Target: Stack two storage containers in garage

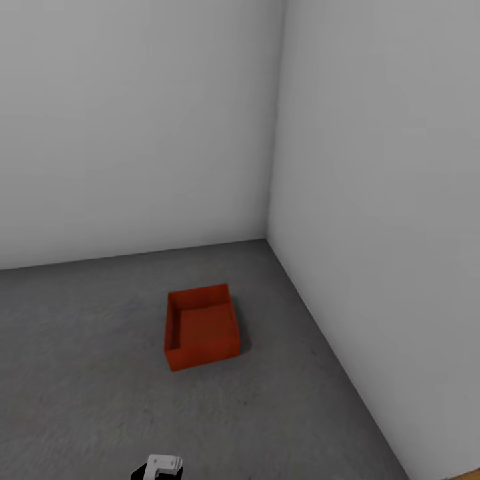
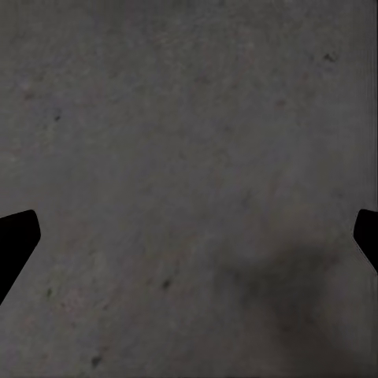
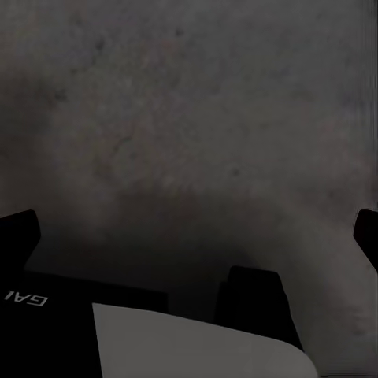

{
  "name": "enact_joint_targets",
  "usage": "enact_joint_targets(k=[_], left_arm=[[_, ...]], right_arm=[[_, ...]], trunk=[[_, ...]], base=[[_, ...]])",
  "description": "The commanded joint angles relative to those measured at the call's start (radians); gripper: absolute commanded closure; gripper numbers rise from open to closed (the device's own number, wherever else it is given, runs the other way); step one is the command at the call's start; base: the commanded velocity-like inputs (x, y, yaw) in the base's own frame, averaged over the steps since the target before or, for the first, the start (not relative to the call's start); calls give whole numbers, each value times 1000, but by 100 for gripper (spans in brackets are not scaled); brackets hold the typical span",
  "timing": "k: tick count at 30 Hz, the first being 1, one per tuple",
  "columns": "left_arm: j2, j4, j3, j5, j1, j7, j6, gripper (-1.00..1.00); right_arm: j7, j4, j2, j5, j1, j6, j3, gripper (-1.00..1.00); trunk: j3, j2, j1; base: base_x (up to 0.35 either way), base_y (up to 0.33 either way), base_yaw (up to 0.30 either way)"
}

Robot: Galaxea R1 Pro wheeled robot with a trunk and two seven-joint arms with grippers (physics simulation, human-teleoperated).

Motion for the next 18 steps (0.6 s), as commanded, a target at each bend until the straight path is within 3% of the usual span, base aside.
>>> enact_joint_targets(k=[1, 18], left_arm=[[0, 0, -2, -5, 0, 1, -3, -100], [0, 0, -2, -5, 0, 1, -3, -100]], right_arm=[[1, 4, 0, 2, -2, -4, 7, -100], [1, 4, 0, 2, -2, -4, 7, -100]], trunk=[[0, 0, 0], [12, 0, 0]], base=[[0, 0, -248], [0, 0, -248]])
